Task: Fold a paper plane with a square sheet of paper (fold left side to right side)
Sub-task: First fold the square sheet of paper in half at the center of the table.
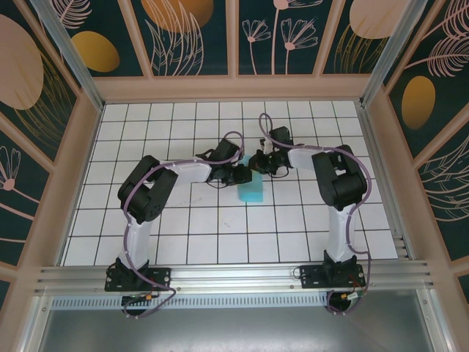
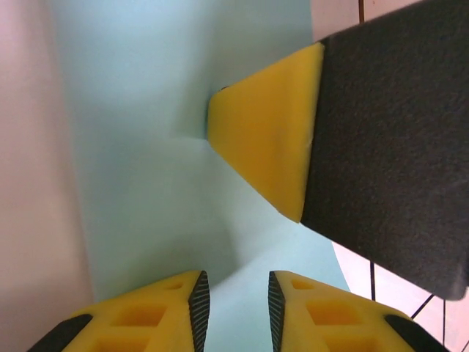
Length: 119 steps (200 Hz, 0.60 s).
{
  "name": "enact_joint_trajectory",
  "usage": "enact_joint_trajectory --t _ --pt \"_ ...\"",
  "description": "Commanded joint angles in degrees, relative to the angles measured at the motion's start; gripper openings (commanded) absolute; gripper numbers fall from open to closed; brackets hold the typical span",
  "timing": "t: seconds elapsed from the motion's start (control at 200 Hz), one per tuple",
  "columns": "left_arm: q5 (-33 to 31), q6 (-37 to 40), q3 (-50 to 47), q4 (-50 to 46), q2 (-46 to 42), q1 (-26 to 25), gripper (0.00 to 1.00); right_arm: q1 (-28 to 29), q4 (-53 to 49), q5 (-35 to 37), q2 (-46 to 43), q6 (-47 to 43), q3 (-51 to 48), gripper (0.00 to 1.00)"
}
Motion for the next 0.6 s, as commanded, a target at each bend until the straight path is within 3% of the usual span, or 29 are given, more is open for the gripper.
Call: enact_joint_trajectory --t 0.0,0.591 --pt "-1.1 4.4 -2.6 -2.5 1.0 -0.6 0.33 0.4 -4.5 3.9 2.4 -2.0 1.8 0.12" --pt "4.6 9.0 -13.3 5.5 -5.4 -3.3 0.32 0.4 -6.3 6.7 3.3 -1.6 -0.1 0.12"
